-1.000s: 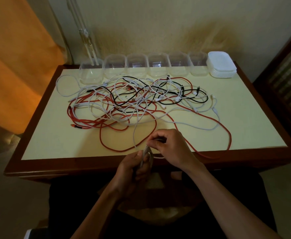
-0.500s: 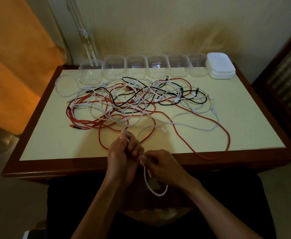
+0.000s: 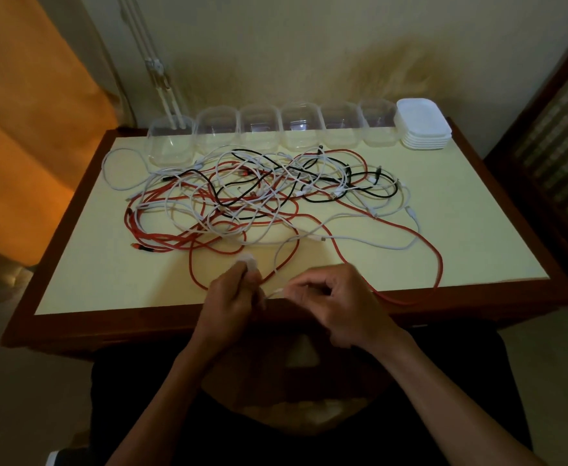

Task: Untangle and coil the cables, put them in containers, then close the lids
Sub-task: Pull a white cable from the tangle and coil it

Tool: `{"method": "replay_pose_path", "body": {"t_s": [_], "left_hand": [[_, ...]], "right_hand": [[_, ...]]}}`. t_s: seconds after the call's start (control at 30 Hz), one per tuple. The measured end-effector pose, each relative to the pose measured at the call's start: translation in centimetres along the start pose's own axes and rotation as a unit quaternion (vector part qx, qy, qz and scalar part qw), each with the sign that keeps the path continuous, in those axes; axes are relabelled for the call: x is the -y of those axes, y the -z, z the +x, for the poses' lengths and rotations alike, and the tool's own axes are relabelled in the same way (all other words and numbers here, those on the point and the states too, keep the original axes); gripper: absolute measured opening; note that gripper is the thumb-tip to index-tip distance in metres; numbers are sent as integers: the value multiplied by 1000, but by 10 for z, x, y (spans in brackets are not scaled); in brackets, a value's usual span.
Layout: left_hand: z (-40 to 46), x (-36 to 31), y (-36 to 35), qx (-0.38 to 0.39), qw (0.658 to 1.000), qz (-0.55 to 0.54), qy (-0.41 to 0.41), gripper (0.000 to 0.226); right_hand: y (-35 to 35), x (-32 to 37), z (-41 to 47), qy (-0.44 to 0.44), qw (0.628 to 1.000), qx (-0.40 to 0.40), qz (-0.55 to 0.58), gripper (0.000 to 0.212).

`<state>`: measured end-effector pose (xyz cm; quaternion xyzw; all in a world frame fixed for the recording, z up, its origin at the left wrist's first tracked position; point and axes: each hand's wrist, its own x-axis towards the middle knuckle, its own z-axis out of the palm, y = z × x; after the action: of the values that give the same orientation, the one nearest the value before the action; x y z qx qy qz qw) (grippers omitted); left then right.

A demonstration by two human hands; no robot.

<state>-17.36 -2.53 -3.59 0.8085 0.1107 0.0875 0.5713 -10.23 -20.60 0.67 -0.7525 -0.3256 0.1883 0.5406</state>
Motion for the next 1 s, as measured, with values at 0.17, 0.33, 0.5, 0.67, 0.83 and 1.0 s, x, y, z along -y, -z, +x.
{"method": "replay_pose_path", "body": {"t_s": [0.17, 0.33, 0.5, 0.67, 0.83, 1.0], "left_hand": [[4, -5, -18, 202, 960, -173, 87, 41], [4, -4, -19, 145, 899, -399, 108, 41], [7, -8, -14, 22, 812, -558, 170, 41], [11, -8, -7, -10, 826, -534, 179, 40], [15, -10, -13, -8, 841, -512, 171, 37], [19, -19, -14, 5, 819, -548, 170, 40]], "right_hand": [[11, -28, 18, -45, 996, -81, 2, 11], [19, -44, 21, -86, 995, -45, -18, 18], [22, -64, 49, -119, 962, -72, -236, 12], [16, -56, 81, -342, 926, -124, -102, 47], [10, -25, 102, -230, 903, -138, 336, 28], [20, -10, 113, -112, 852, -138, 492, 14]]}}
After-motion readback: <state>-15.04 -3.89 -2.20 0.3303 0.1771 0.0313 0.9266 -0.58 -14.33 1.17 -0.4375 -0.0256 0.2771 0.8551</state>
